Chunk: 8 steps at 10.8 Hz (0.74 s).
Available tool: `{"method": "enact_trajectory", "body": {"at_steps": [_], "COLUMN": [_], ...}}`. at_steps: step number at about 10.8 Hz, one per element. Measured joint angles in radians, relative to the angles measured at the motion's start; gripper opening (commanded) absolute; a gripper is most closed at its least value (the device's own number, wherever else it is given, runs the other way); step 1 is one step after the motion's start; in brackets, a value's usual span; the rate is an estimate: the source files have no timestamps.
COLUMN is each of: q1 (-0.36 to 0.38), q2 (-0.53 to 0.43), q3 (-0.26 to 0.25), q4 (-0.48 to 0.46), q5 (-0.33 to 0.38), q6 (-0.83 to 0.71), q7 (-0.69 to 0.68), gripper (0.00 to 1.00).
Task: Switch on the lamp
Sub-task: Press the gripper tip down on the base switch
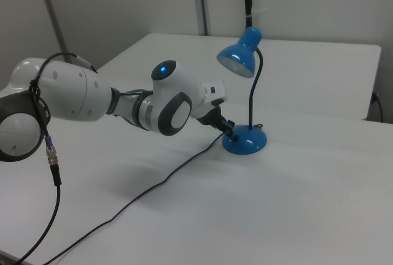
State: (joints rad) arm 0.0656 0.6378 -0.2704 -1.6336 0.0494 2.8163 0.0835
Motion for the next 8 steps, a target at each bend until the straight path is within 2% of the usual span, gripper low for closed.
{"method": "enact_trajectory", "body": {"at_steps": [8], "q1": [-0.022], "q2": [0.018], "q3": [-0.001], "q4": [0.026], "q5": [0.001], "q6": [0.015], "q7": [0.021], "gripper": [0.00]}}
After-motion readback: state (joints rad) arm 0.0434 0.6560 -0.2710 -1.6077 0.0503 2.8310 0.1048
